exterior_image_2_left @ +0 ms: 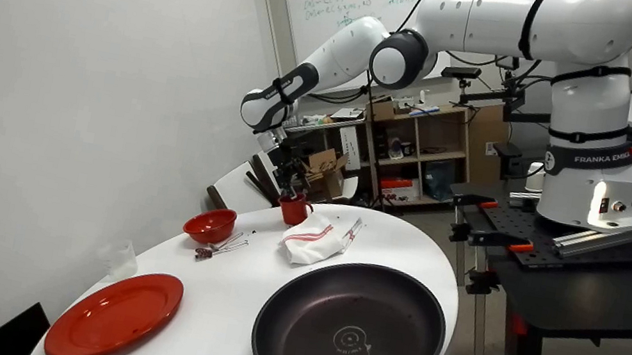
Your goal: Move the cup
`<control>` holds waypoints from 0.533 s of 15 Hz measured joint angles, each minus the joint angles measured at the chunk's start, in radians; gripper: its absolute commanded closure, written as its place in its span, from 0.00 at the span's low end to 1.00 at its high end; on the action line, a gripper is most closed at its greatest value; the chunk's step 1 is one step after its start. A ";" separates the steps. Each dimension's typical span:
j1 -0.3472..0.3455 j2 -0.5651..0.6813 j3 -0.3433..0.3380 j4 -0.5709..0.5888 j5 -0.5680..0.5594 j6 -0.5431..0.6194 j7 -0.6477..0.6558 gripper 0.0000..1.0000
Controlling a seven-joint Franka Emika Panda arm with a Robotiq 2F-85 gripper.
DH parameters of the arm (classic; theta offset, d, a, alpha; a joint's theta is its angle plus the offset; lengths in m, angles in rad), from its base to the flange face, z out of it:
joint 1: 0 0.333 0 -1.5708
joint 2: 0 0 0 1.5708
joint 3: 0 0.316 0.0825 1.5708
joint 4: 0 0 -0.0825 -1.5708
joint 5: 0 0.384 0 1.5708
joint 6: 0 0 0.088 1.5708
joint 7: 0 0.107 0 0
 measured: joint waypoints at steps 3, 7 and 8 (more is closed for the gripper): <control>0.006 -0.035 0.006 -0.007 0.000 0.008 -0.005 0.00; 0.016 -0.084 0.015 -0.051 0.000 0.013 -0.015 0.00; 0.018 -0.097 0.017 -0.070 0.000 0.016 -0.018 0.00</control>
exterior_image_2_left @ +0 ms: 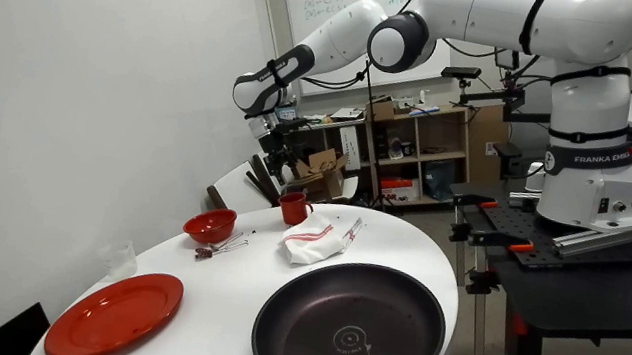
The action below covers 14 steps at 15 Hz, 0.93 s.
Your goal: Move the cup
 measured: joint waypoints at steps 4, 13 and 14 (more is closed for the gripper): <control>0.009 -0.074 0.004 -0.131 0.000 0.054 -0.001 0.00; 0.016 -0.290 0.006 -0.515 0.000 0.271 0.007 0.00; 0.016 -0.315 0.007 -0.560 0.000 0.301 0.011 0.00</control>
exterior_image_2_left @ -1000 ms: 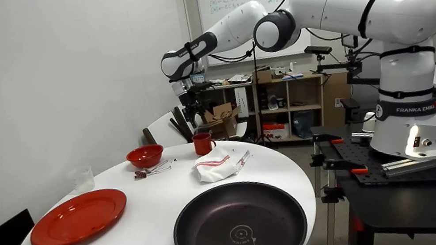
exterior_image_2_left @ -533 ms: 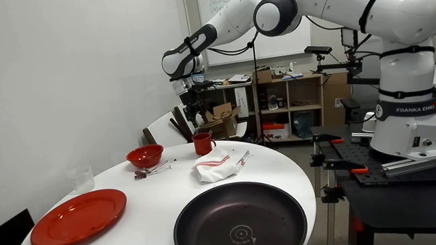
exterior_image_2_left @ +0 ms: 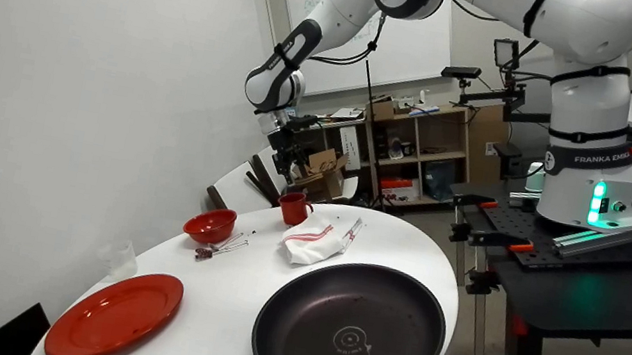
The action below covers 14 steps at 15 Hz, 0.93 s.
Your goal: Move the cup
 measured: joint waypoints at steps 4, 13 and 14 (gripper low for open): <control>0.002 -0.102 0.000 -0.180 0.025 0.121 0.020 0.00; 0.002 -0.340 -0.006 -0.624 0.166 0.376 0.033 0.00; 0.002 -0.365 -0.007 -0.676 0.185 0.401 0.034 0.00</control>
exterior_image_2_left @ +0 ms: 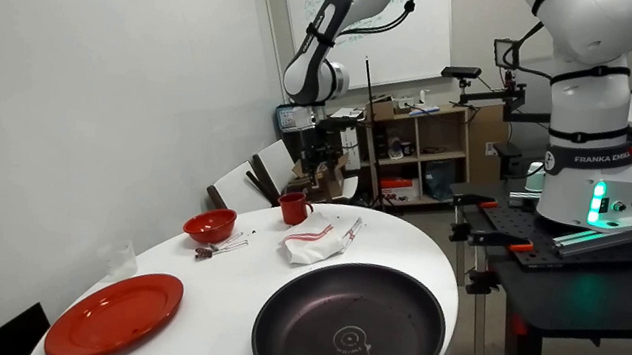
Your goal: Move the cup
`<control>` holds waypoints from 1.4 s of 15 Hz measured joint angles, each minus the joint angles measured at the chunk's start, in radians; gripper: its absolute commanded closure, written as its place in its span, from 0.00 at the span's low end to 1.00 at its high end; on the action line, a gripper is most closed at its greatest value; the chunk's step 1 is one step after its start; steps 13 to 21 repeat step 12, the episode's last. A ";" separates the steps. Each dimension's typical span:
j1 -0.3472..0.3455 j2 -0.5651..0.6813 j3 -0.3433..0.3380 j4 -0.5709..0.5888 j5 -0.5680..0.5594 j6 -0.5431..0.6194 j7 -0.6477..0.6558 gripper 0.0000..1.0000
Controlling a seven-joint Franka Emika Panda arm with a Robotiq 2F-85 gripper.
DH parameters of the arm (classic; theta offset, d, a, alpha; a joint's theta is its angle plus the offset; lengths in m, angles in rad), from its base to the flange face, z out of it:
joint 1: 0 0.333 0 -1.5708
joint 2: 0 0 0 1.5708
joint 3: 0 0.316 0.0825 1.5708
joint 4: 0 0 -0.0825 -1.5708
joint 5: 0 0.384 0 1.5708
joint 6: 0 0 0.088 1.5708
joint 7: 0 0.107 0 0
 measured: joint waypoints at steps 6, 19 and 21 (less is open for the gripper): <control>0.008 -0.162 0.000 -0.335 0.117 0.168 0.000 0.00; 0.022 -0.296 0.000 -0.543 0.153 0.242 -0.001 0.00; 0.022 -0.296 0.000 -0.543 0.153 0.242 -0.001 0.00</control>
